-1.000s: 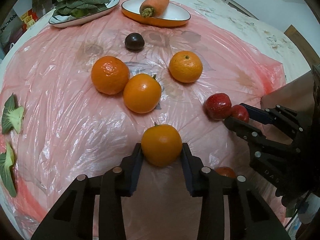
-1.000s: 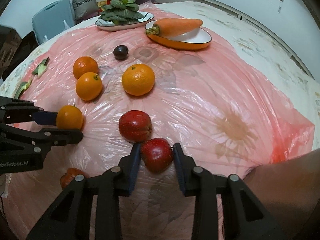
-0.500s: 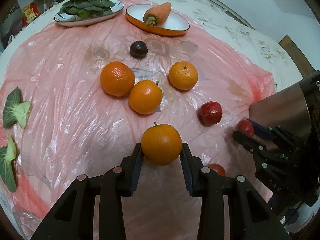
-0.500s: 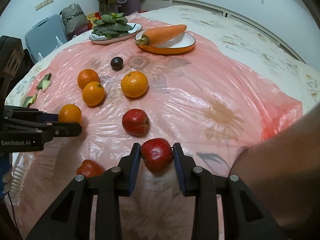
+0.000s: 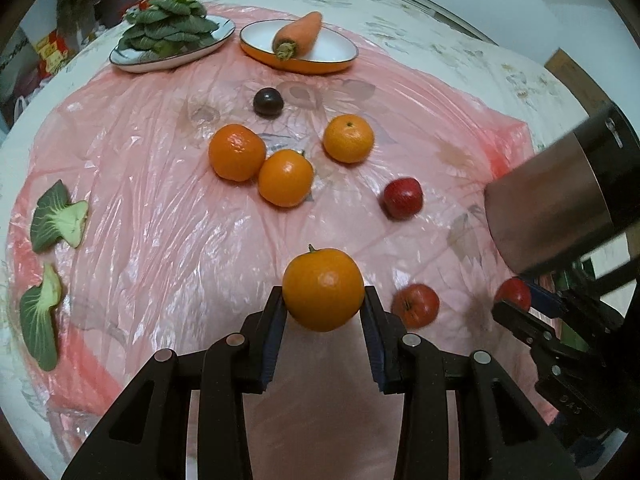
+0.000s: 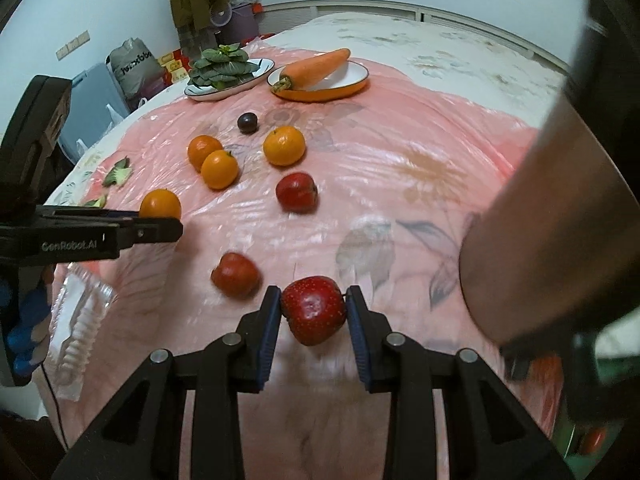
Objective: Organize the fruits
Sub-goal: 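Carry the apple and orange over the green tray with both tools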
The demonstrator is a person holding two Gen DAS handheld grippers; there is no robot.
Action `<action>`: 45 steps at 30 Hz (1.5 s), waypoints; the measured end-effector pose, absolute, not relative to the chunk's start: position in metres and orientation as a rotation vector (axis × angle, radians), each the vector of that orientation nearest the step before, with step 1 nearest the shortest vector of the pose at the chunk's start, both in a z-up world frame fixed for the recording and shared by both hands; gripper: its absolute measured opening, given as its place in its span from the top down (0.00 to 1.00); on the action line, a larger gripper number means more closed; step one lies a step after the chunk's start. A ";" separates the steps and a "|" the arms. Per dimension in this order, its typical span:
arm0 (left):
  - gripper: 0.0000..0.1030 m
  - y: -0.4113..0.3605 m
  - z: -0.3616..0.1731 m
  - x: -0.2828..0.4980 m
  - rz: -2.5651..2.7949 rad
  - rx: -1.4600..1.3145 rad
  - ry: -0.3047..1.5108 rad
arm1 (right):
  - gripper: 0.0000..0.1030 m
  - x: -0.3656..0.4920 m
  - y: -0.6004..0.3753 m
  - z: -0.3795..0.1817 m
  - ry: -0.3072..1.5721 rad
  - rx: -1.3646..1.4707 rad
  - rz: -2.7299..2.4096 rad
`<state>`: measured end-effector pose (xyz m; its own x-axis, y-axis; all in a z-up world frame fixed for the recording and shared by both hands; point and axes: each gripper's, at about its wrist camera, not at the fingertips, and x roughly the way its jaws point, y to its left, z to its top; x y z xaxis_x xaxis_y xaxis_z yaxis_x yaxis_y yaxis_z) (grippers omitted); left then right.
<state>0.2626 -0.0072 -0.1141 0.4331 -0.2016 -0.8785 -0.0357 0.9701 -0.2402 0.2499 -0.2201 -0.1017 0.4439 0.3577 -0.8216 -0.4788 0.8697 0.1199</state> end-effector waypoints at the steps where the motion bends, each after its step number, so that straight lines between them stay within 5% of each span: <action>1: 0.69 -0.010 -0.112 0.259 -0.109 -0.223 1.123 | 0.48 0.245 -0.224 -0.101 0.985 -0.129 0.515; 45: 0.69 -0.282 -0.078 0.180 -0.644 0.123 1.145 | 0.48 0.134 -0.498 -0.086 0.981 0.197 -0.067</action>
